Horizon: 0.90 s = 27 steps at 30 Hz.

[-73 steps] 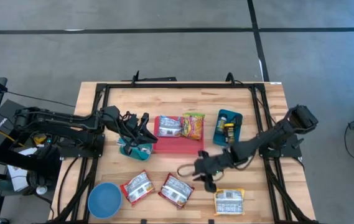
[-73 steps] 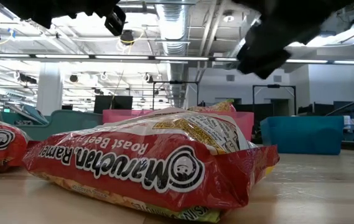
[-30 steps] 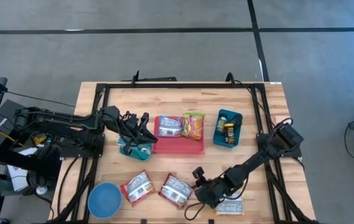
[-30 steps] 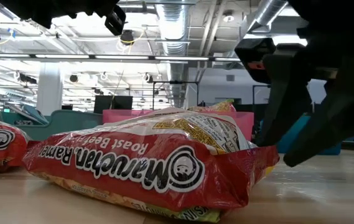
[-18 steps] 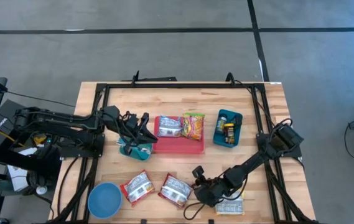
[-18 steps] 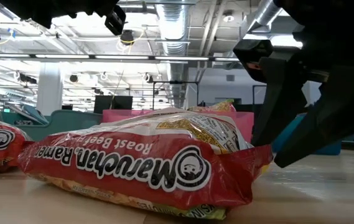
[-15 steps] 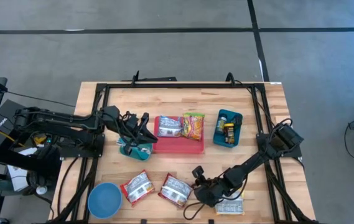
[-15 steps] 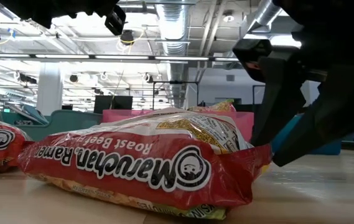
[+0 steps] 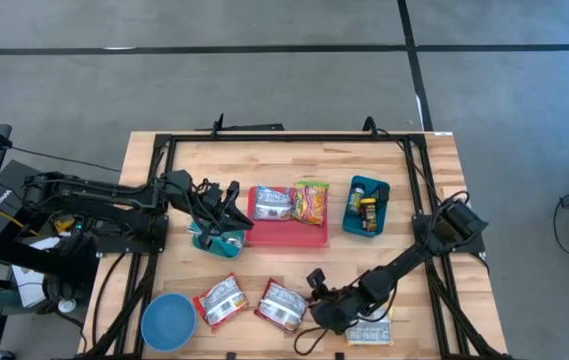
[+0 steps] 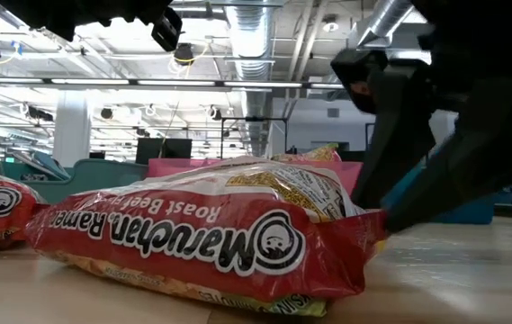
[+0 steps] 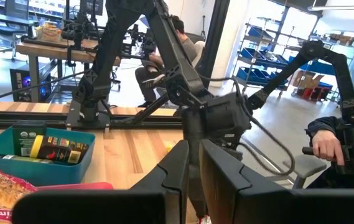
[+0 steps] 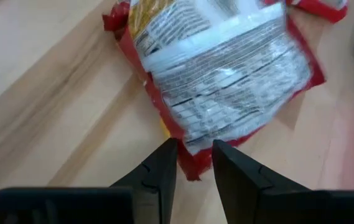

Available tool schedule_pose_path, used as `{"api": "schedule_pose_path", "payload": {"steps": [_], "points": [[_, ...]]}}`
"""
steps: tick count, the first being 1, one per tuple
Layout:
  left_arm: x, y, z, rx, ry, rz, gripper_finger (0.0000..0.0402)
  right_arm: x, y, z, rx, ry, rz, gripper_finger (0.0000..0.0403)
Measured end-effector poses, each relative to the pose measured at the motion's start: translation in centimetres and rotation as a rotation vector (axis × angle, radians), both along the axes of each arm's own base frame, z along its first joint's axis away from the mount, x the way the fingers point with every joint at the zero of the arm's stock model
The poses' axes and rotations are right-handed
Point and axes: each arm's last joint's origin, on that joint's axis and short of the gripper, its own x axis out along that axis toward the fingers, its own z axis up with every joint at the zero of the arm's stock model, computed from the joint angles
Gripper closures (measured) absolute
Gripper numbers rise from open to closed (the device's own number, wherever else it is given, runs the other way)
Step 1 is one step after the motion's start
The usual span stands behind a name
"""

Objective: Pick & Place Food Item
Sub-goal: Put the red noodle pack into the red bin

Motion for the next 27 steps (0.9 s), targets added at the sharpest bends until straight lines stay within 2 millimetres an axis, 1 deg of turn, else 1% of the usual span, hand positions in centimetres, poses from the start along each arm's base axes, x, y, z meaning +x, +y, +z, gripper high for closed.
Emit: {"api": "schedule_pose_path", "payload": {"steps": [2, 5, 7, 16, 19, 27], "points": [[0.0, 0.0, -0.01, 0.0, 0.0, 0.0, 0.037, -0.13, -0.21, -0.38, -0.015, 0.026, 0.0, 0.0305], [0.0, 0.0, -0.01, 0.0, 0.001, 0.0, 0.0369, 0.15, -0.01, -0.63, -0.002, 0.015, 0.0, 0.0305], [0.0, 0.0, -0.01, 0.0, 0.001, 0.0, 0.0369, 0.0, -0.13, -0.88, -0.016, 0.027, -0.001, 0.0305], [0.0, 0.0, 0.0, 0.0, 0.0, 0.0, 0.0369, 0.1, -0.26, -0.83, -0.017, 0.028, -0.006, 0.0308], [0.0, 0.0, 0.0, 0.0, 0.0, 0.0, 0.0369, 0.15, -0.33, -0.83, -0.014, 0.028, -0.012, 0.0321], [0.0, 0.0, 0.01, 0.0, -0.001, 0.0, 0.0369, 0.15, -0.34, -0.83, -0.013, 0.028, -0.014, 0.0371]]}}
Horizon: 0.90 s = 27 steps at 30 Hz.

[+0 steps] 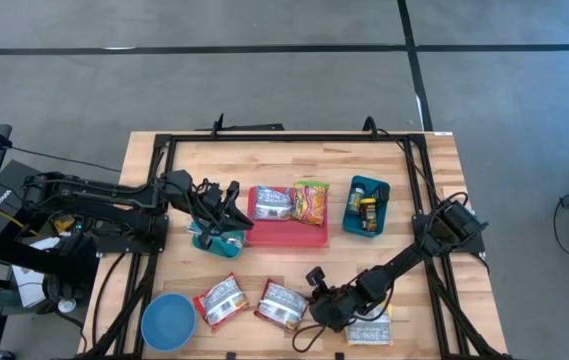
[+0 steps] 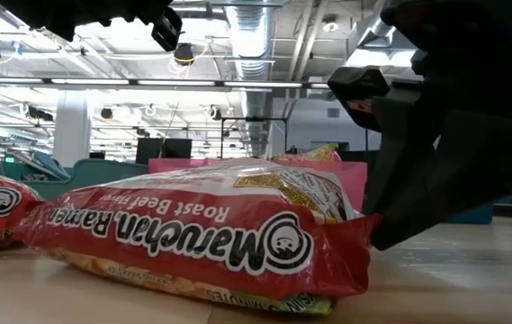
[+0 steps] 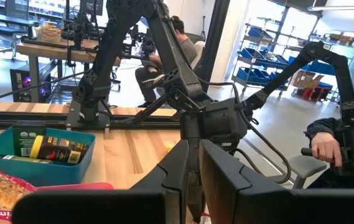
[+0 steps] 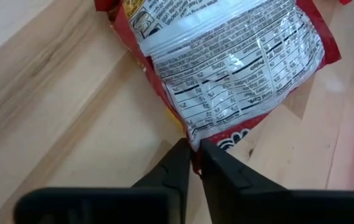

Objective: Pick & Place Food Item
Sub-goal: Put the red noodle pack into the red bin

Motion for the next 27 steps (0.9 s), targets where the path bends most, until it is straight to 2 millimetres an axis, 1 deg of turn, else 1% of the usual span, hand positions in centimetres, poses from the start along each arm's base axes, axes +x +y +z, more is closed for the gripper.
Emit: {"api": "schedule_pose_path", "payload": {"steps": [5, 11, 15, 22, 27], "points": [[0.0, 0.0, 0.0, 0.0, 0.0, 0.0, 0.0369, 0.0, 0.0, 0.0, 0.0, 0.0, 0.0, 0.0399], [0.0, 0.0, 0.0, 0.0, 0.0, 0.0, 0.0369, 0.0, 0.0, 0.0, 0.0, -0.003, -0.001, 0.0401], [0.0, 0.0, 0.0, 0.0, 0.0, 0.0, 0.0369, 0.1, 0.0, 0.5, 0.012, -0.021, -0.001, 0.0402], [0.0, 0.0, 0.0, 0.0, 0.0, 0.0, 0.0369, 0.0, -0.1, 2.2, -0.011, -0.097, -0.036, 0.0402], [0.0, 0.0, 0.0, 0.0, 0.0, 0.0, 0.0369, -0.4, 0.0, 4.1, -0.021, -0.164, -0.063, 0.0403]]}}
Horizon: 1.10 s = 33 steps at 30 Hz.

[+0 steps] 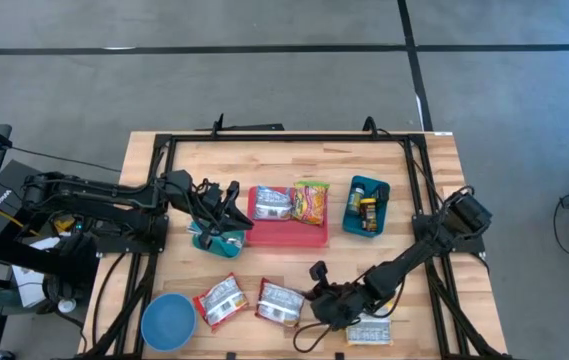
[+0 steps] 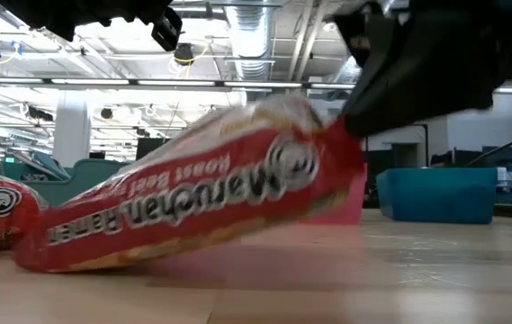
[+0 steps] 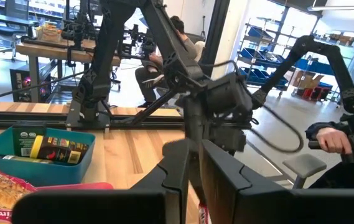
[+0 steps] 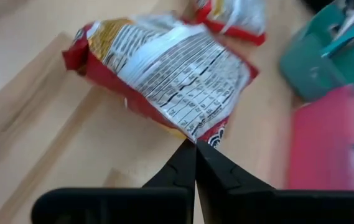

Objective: Pick & Place Food Item
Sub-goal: Put the red noodle pack into the red bin

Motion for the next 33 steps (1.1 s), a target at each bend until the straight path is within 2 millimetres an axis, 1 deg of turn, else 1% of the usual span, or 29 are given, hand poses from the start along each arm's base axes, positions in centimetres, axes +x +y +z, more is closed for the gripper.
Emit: {"api": "schedule_pose_path", "payload": {"steps": [5, 11, 16, 23, 27, 33], "points": [[0.0, 0.0, 0.0, 0.0, 0.0, 0.0, 0.0369, -0.6, 0.0, 2.2, -0.001, -0.071, -0.024, 0.0403], [0.0, 0.0, 0.0, 0.0, 0.0, 0.0, 0.0369, -1.0, -0.5, 4.4, -0.006, -0.131, -0.044, 0.0403], [0.0, 0.0, 0.0, 0.0, 0.0, 0.0, 0.0369, -1.4, -0.8, 6.0, 0.014, -0.169, -0.043, 0.0403], [0.0, 0.0, 0.0, 0.0, 0.0, 0.0, 0.0369, -2.0, -1.4, 8.0, -0.006, -0.221, -0.04, 0.0403], [0.0, 0.0, 0.0, 0.0, 0.0, 0.0, 0.0369, -2.3, -2.0, 9.6, -0.006, -0.264, -0.056, 0.0403], [0.0, 0.0, 0.0, 0.0, 0.0, 0.0, 0.0369, -2.9, -3.5, 12.0, -0.092, -0.343, -0.111, 0.0403]]}}
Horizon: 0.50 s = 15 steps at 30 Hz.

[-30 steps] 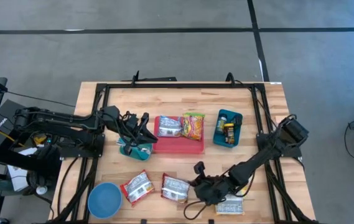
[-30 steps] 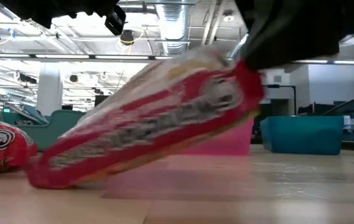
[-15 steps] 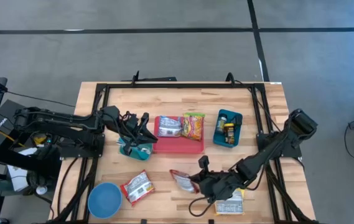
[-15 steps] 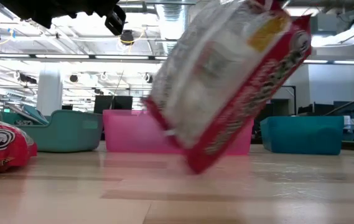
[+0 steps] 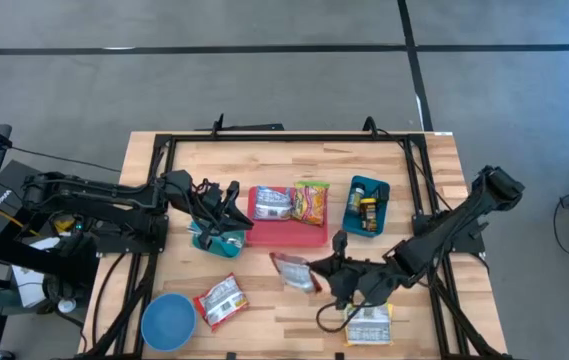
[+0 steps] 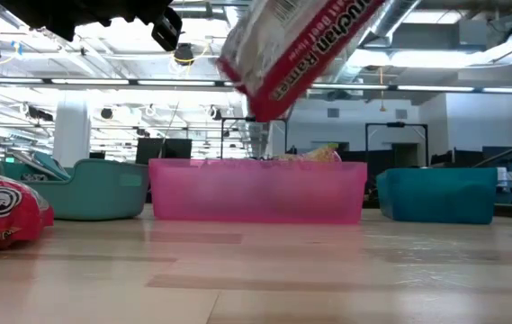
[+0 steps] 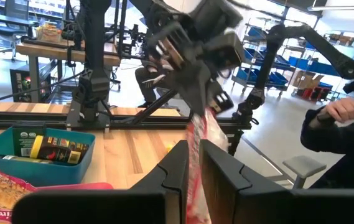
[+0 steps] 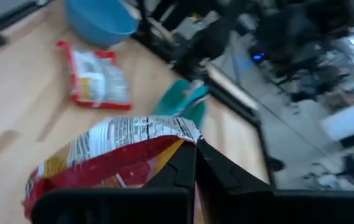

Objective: Pick & Place Food Item
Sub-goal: Put the red noodle pack into the red bin

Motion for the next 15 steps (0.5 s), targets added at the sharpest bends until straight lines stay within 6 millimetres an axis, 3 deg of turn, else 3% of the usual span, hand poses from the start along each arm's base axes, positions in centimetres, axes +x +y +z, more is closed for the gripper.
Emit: {"api": "schedule_pose_path", "payload": {"steps": [7, 15], "points": [[0.0, 0.0, 0.0, 0.0, 0.0, 0.0, 0.0369, 0.3, -3.3, 2.1, -0.049, -0.039, -0.096, 0.0403], [0.0, 0.0, 0.0, 0.0, 0.0, -0.001, 0.0369, 1.5, -8.2, 2.6, -0.067, -0.016, -0.25, 0.0403]]}}
